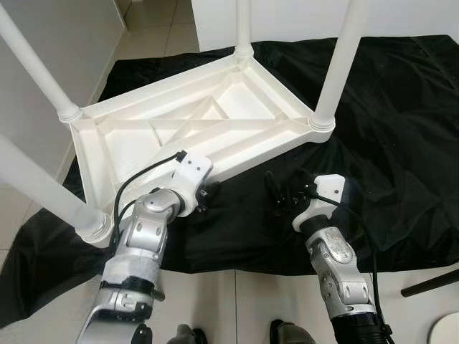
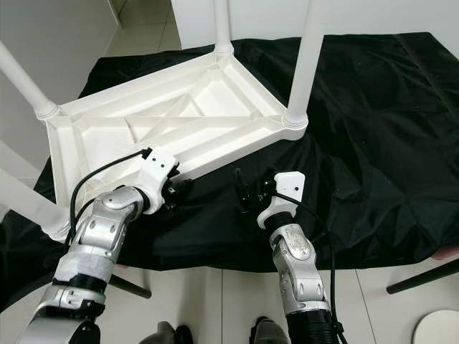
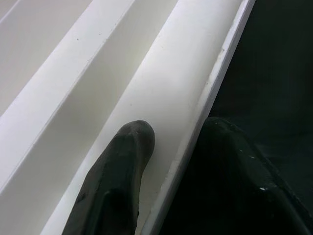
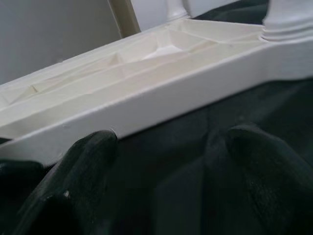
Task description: Building children table
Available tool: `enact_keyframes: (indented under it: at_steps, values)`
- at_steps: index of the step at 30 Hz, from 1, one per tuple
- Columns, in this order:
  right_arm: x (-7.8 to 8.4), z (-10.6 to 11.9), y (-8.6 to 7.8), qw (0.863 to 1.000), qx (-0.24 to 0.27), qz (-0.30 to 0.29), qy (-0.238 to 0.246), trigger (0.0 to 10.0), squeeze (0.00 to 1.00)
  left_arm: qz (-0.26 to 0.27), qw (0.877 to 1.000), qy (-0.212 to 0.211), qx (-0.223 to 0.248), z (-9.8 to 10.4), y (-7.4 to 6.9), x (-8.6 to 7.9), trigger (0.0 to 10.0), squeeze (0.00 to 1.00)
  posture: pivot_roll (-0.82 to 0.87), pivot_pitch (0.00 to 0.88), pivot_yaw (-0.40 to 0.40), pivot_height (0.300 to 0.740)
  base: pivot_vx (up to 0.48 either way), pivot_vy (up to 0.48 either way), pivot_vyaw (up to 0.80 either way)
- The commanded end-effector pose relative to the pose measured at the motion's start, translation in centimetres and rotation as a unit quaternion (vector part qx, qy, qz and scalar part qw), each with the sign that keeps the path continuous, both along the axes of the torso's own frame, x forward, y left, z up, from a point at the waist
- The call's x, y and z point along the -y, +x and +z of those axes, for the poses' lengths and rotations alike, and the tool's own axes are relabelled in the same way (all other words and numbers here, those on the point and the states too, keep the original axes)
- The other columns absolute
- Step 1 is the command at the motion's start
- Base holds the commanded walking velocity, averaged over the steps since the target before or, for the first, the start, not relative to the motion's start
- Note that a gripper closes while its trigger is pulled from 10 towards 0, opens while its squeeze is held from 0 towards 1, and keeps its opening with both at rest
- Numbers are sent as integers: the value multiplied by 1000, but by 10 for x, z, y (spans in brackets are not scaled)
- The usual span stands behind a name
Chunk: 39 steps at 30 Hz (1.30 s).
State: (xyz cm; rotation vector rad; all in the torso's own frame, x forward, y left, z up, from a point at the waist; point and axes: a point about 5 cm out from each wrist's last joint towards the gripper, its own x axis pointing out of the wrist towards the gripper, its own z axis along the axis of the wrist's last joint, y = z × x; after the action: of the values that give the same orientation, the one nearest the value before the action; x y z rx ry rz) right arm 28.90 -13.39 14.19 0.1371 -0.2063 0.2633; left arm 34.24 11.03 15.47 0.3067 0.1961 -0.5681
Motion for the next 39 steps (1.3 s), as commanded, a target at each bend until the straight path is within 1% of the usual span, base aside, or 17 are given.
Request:
enact_keyframes:
  at_steps: [1,5,6,7,12,13,14,16,17,23,24,25,28,30,35,38,39]
  values:
    - [-1,-2,-2,1000,-5,-2,0,10000,0,223,974,25,43,-4,7,-38,10000,0,-71,187,147,740,0,0,0]
    - [-1,-2,-2,1000,-5,-3,0,10000,0,206,977,10,46,-2,7,-33,10000,0,-70,188,148,740,0,0,0]
    - [-2,-2,-2,1000,-4,-3,1,10000,0,185,982,-17,44,0,6,-27,10000,1000,-70,188,148,740,0,0,0]
    - [-2,-2,-2,1000,-4,-4,1,10000,0,159,985,-37,47,3,4,-20,10000,1000,-70,188,148,740,0,0,0]
    - [-2,-2,-2,1000,-4,-5,2,10000,0,112,991,-50,56,6,-1,-9,10000,1000,-67,189,149,740,0,0,0]
    - [-2,-1,-2,1000,-3,-6,2,10000,0,87,993,-54,63,8,-4,-3,10000,1000,-65,191,149,740,0,0,0]
    - [-2,-2,-2,1000,-3,-7,2,10000,0,56,994,-55,76,11,-10,2,10000,227,-64,192,149,740,0,0,0]
    - [-2,-2,-2,1000,-3,-7,1,10000,0,37,994,-56,84,13,-13,5,10000,227,-64,192,149,740,0,0,0]
    - [-2,-2,-2,1000,-3,-7,1,10000,0,20,994,-58,91,14,-18,7,10000,0,-61,192,148,740,0,0,0]
    - [-1,-1,0,1000,-2,-10,1,10000,0,0,991,-84,100,17,-32,4,10000,0,-56,188,145,740,0,0,0]
    - [-2,-1,1,1000,0,-13,0,10000,0,-12,987,-93,132,24,-41,1,10000,0,-52,188,143,740,0,0,0]
    - [-2,-1,1,1000,0,-13,0,10000,0,-12,987,-93,132,24,-41,1,10000,0,-52,188,143,740,0,0,0]
    - [-2,0,2,1000,3,-16,-2,10000,0,-34,979,-105,173,34,-59,-2,10000,0,-46,186,139,740,0,0,0]
    - [-2,0,3,1000,3,-17,-3,10000,0,-31,978,-116,169,34,-61,-4,10000,0,-42,183,136,740,0,0,0]
    - [-2,1,5,1000,9,-18,-10,10000,0,-24,976,-114,184,35,-90,-22,10000,0,-29,179,116,740,0,0,0]
    - [-2,1,6,1000,9,-17,-10,10000,0,-23,975,-113,187,35,-97,-26,10000,0,-23,179,109,740,0,0,0]
    - [-1,2,7,1000,9,-15,-11,10000,0,-31,976,-116,183,35,-104,-31,10000,0,-17,176,102,740,0,0,0]
